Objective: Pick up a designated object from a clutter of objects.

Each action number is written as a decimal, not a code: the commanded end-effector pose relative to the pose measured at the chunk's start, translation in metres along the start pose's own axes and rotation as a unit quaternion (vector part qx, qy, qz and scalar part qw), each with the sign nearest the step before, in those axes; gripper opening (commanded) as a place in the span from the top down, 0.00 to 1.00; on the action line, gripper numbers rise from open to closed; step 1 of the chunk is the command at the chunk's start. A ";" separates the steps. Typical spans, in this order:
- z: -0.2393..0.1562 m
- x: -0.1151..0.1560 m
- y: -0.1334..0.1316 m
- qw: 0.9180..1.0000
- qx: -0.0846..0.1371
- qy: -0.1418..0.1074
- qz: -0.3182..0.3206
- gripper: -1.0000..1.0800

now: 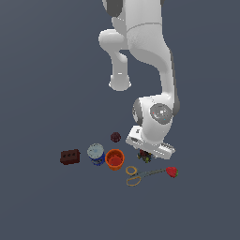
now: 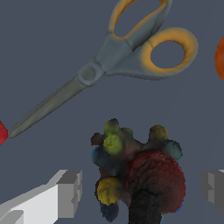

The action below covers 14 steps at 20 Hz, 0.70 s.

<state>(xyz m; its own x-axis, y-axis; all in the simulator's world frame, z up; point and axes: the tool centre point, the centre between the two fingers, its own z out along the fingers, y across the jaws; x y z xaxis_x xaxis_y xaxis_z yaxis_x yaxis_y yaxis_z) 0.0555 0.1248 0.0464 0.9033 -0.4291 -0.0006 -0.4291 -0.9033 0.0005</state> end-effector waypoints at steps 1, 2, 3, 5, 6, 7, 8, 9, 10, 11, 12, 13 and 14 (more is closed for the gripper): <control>0.010 0.000 0.000 1.000 0.000 0.000 0.000 0.04; 0.013 0.000 0.000 1.000 0.000 0.000 0.000 0.04; 0.015 0.000 0.000 1.000 0.000 0.000 0.001 0.04; 0.017 0.001 -0.001 1.000 0.000 0.000 0.001 0.04; 0.017 0.001 -0.001 1.000 0.000 0.000 0.001 0.04; 0.017 0.001 -0.001 1.000 0.000 0.000 0.001 1.00; 0.017 0.001 -0.001 1.000 0.000 0.000 0.001 1.00; 0.017 0.001 -0.001 1.000 0.000 0.000 0.001 1.00; 0.017 0.001 -0.001 1.000 0.000 0.000 0.001 1.00; 0.017 0.001 -0.001 1.000 0.000 0.000 0.001 1.00; 0.017 0.001 -0.001 1.000 0.000 0.000 0.001 1.00; 0.017 0.001 -0.001 1.000 0.000 0.000 0.001 1.00; 0.017 0.001 -0.001 1.000 0.000 0.000 0.001 1.00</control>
<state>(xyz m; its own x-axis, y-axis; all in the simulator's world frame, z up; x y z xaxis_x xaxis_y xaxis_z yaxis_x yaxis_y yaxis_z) 0.0586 0.1258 0.0346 0.9029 -0.4299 0.0054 -0.4299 -0.9029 -0.0042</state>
